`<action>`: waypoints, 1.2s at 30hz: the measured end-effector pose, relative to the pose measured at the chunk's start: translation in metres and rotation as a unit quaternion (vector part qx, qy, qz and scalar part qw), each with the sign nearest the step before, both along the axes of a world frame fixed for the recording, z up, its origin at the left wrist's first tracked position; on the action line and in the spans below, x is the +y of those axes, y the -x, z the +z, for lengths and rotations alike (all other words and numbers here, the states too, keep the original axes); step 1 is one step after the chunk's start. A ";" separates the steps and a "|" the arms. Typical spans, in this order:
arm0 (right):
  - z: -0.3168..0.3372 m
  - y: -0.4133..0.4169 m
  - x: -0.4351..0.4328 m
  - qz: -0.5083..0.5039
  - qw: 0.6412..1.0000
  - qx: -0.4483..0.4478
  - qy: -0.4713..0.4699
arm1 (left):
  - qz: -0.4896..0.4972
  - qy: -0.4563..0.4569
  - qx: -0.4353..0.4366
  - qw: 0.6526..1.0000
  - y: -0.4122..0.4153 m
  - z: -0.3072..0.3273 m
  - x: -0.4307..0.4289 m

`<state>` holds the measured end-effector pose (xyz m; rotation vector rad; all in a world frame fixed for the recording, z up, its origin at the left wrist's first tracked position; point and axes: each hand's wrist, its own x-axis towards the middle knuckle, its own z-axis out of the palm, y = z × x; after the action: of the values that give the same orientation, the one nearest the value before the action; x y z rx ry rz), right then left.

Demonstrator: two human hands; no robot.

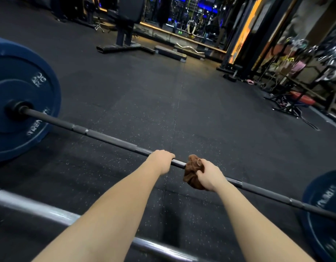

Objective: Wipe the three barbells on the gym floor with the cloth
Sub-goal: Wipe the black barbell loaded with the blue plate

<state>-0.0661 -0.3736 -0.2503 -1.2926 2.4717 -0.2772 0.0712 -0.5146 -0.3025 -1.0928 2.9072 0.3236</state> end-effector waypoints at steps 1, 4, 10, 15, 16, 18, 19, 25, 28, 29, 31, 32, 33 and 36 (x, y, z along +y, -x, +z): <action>0.001 0.004 0.002 -0.004 1.000 -0.001 -0.007 | 0.001 0.006 0.009 1.000 -0.001 -0.001 0.001; 0.011 0.008 0.006 -0.006 0.998 0.012 -0.054 | 0.004 0.026 0.019 0.999 0.000 -0.001 0.005; 0.035 -0.010 0.002 0.000 0.993 0.017 -0.120 | -0.003 0.029 0.003 1.000 0.000 0.000 0.001; 0.036 -0.007 0.003 -0.016 0.990 0.020 -0.137 | -0.009 0.017 -0.012 1.000 0.002 0.002 -0.001; 0.038 -0.008 0.002 -0.012 0.990 0.022 -0.137 | -0.010 0.020 -0.013 1.000 0.002 0.002 0.000; 0.041 -0.014 -0.005 0.004 0.990 0.019 -0.138 | -0.010 0.017 -0.013 1.000 0.002 0.001 0.001; 0.040 -0.016 -0.012 0.008 0.990 0.022 -0.139 | -0.007 0.014 -0.014 1.000 0.002 0.001 0.001; 0.007 -0.033 -0.029 0.025 0.999 -0.002 -0.033 | -0.014 -0.012 0.015 1.000 -0.002 0.000 -0.003; 0.003 -0.021 -0.022 0.011 0.999 -0.034 -0.007 | -0.010 -0.020 0.064 0.998 -0.006 -0.006 -0.004; 0.004 -0.015 -0.021 -0.002 0.999 -0.044 -0.003 | -0.011 -0.028 0.086 0.996 -0.008 -0.010 -0.004; 0.003 -0.008 -0.022 -0.034 0.998 -0.056 0.006 | -0.021 -0.062 0.134 0.989 -0.013 -0.015 -0.001; 0.003 -0.009 -0.024 -0.046 0.997 -0.062 0.015 | -0.024 -0.092 0.161 0.982 -0.016 -0.014 0.001; 0.001 -0.011 -0.026 -0.056 0.996 -0.069 0.025 | -0.032 -0.128 0.186 0.974 -0.019 -0.011 0.003; -0.001 -0.028 -0.037 -0.059 0.992 -0.098 0.060 | -0.062 -0.195 0.216 0.955 -0.022 0.002 0.009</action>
<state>-0.0378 -0.4107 -0.2517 -1.1069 2.3972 -0.5633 0.0929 -0.5060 -0.3005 -0.8570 3.0340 1.2099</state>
